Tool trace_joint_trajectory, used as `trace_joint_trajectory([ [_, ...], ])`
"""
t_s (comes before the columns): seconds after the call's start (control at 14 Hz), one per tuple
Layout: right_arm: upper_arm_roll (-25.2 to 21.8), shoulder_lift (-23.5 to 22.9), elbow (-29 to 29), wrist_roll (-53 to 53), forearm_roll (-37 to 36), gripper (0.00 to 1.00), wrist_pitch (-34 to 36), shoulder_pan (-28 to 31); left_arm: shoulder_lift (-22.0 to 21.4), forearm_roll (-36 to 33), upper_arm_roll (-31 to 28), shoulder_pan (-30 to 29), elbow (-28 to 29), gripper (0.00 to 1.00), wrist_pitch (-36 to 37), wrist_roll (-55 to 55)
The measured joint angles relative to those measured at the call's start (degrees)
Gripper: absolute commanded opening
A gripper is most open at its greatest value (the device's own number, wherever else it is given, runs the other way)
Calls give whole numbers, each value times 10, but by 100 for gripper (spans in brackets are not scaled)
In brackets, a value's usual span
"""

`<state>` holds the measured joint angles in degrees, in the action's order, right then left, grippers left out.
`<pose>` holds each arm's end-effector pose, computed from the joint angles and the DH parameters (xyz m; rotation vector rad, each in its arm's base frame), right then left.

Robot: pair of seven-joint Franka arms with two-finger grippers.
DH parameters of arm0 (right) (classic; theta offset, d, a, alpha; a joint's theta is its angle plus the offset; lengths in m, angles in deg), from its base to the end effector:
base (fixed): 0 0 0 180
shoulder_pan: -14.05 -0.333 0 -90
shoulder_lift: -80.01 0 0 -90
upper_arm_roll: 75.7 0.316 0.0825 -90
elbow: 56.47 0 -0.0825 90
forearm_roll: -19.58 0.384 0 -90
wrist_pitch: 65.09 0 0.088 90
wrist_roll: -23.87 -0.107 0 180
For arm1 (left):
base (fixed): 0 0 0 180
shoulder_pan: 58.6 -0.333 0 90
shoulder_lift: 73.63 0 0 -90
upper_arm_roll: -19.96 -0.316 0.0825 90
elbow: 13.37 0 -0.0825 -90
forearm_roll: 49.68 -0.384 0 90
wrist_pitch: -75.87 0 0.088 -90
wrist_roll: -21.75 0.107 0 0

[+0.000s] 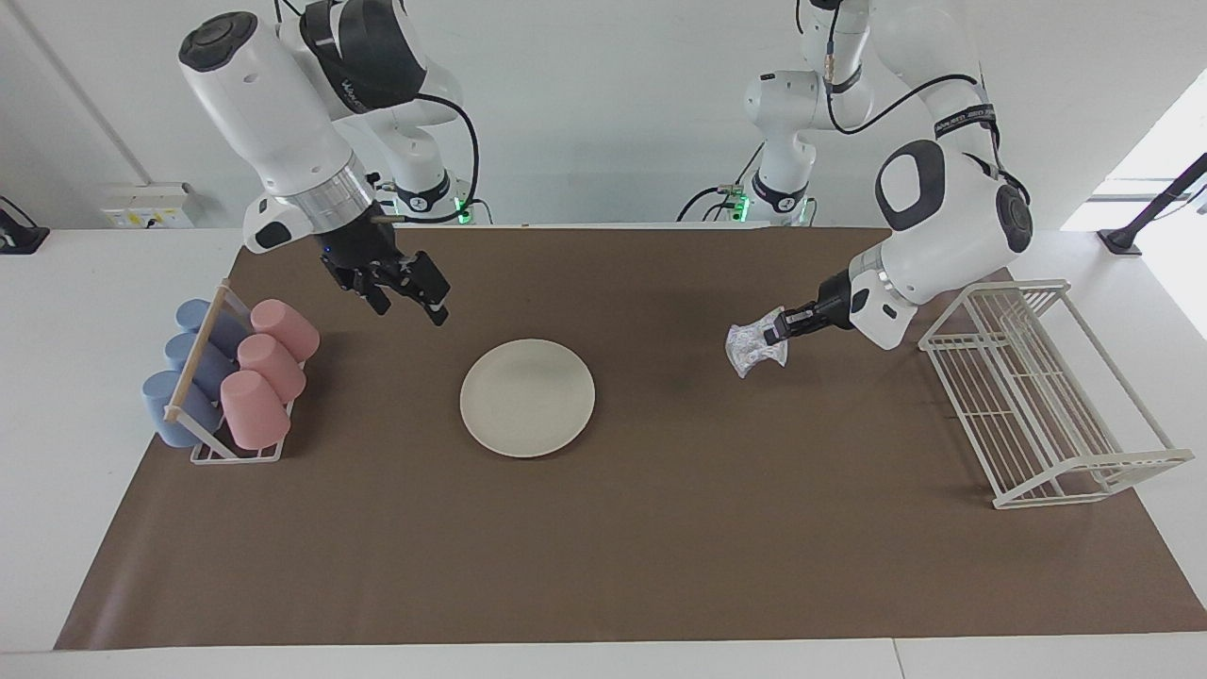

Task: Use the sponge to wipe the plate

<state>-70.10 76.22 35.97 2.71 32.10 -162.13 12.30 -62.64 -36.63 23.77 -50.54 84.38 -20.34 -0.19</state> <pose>0.5763 0.0935 0.5800 -2.8949 0.3882 0.0603 0.5781 -0.1415 0.4616 2.9327 0.3317 -0.4117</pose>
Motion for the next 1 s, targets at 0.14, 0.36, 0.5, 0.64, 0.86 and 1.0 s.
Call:
trace_joint_trajectory([
  [0.14, -1, 5, -1, 58, -5, 100, 53, 26, 7, -73, 0, 4, -34, 0, 54, -9],
  [0.36, -3, 12, -2, 144, -74, 100, 71, 47, 15, -204, 1, 31, -80, 0, 119, -54],
  [0.5, -3, 12, -3, 172, -108, 100, 71, 46, 17, -300, 1, 54, -97, 0, 158, -72],
  [0.64, -3, 12, -3, 184, -120, 100, 71, 50, 18, -402, 2, 72, -107, 0, 184, -76],
  [0.86, -3, 12, -1, 196, -121, 100, 70, 62, 18, -535, 3, 86, -106, 0, 201, -77],
  [1.0, -4, 12, -1, 197, -123, 100, 68, 69, 16, -599, 0, 86, -89, 0, 196, -77],
])
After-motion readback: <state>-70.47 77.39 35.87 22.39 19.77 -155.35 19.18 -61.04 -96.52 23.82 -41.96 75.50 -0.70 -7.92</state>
